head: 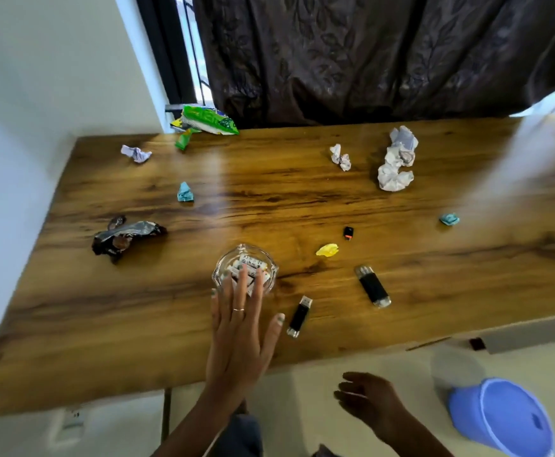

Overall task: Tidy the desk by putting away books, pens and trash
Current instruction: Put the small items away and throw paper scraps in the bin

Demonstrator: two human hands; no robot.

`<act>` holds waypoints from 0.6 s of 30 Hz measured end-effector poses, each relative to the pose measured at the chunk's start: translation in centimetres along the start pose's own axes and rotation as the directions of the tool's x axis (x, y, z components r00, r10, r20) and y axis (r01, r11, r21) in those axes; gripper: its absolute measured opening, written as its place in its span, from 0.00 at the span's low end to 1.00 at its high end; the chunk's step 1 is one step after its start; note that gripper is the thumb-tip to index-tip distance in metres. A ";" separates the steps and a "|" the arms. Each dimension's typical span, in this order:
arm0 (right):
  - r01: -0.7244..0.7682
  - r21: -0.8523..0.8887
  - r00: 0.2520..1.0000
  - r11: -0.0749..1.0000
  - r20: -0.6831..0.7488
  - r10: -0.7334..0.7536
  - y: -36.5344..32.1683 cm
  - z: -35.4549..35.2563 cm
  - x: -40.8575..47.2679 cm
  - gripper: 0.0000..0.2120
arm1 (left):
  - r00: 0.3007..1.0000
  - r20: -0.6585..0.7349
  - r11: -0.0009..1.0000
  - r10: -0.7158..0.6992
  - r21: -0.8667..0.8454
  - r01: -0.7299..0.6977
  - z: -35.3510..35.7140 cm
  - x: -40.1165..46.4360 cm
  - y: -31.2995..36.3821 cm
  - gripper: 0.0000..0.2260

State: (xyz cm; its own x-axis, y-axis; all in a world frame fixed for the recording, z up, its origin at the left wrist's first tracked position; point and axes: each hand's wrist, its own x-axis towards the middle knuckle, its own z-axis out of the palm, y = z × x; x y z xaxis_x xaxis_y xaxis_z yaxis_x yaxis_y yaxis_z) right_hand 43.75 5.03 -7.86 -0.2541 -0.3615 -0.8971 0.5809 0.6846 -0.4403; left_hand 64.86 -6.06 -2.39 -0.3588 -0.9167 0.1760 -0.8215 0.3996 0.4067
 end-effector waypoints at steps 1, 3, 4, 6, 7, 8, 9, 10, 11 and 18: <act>-0.063 0.044 0.998 0.997 0.035 0.061 0.0 -0.3 0.8 0.07 | 0.998 -0.015 0.998 -0.061 -0.009 0.061 0.0 0.1 0.4 0.30; -0.083 0.064 0.992 0.994 0.102 0.076 -0.4 -0.3 2.3 0.06 | 0.986 -0.044 0.987 -0.162 -0.007 0.162 0.0 0.4 1.1 0.31; -0.072 0.058 0.989 0.996 0.135 0.063 -0.7 -0.1 2.8 0.06 | 0.979 -0.071 0.981 -0.192 0.010 0.193 0.0 0.4 1.4 0.31; -0.059 0.063 0.983 0.996 0.177 0.047 -1.0 0.5 3.6 0.08 | 0.970 -0.109 0.973 -0.218 0.052 0.224 0.1 0.4 1.8 0.30; -0.052 0.082 0.984 0.995 0.174 0.037 -1.0 0.7 4.1 0.10 | 0.968 -0.114 0.970 -0.225 0.068 0.234 0.1 0.3 1.8 0.30; -0.038 0.105 0.988 0.994 0.155 0.022 -0.9 0.9 4.6 0.12 | 0.966 -0.113 0.967 -0.234 0.080 0.243 0.2 0.3 1.7 0.30; -0.022 0.125 0.990 0.992 0.140 0.004 -0.7 1.0 4.8 0.13 | 0.963 -0.113 0.963 -0.243 0.094 0.254 0.3 0.2 1.8 0.29; -0.011 0.151 0.990 0.988 0.143 -0.011 -0.4 1.0 5.0 0.14 | 0.961 -0.112 0.959 -0.251 0.108 0.263 0.4 0.0 1.8 0.29; -0.012 0.178 0.987 0.984 0.163 -0.018 -0.2 0.9 5.2 0.14 | 0.961 -0.110 0.956 -0.255 0.122 0.268 0.5 -0.1 1.9 0.29; -0.063 0.165 0.952 0.984 0.305 0.010 0.3 -0.4 6.0 0.13 | 0.975 -0.070 0.946 -0.213 0.235 0.223 0.9 -1.5 1.7 0.33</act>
State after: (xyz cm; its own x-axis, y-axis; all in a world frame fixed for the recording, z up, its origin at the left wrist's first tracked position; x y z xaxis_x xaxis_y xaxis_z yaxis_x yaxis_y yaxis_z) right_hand 42.11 3.30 -13.37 -0.0005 -0.5308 -0.8475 0.7155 0.5919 -0.3712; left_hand 63.66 -3.99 -2.75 -0.1438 -0.9785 0.1479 -0.9615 0.1736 0.2131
